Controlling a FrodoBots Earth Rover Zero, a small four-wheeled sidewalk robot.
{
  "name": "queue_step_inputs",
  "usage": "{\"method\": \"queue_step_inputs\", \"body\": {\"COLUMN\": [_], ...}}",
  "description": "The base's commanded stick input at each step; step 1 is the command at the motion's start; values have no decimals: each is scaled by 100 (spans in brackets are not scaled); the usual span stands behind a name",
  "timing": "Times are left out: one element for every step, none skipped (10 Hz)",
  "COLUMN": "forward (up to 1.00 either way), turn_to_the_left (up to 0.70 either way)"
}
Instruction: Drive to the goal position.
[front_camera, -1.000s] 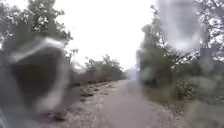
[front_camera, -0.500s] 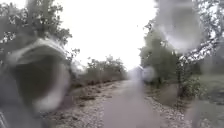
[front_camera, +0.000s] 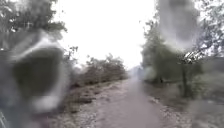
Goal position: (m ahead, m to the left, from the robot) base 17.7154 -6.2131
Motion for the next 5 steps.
{"method": "queue_step_inputs", "body": {"forward": [70, 70, 70, 70, 70], "turn_to_the_left": [0, 0, 0, 0, 0]}}
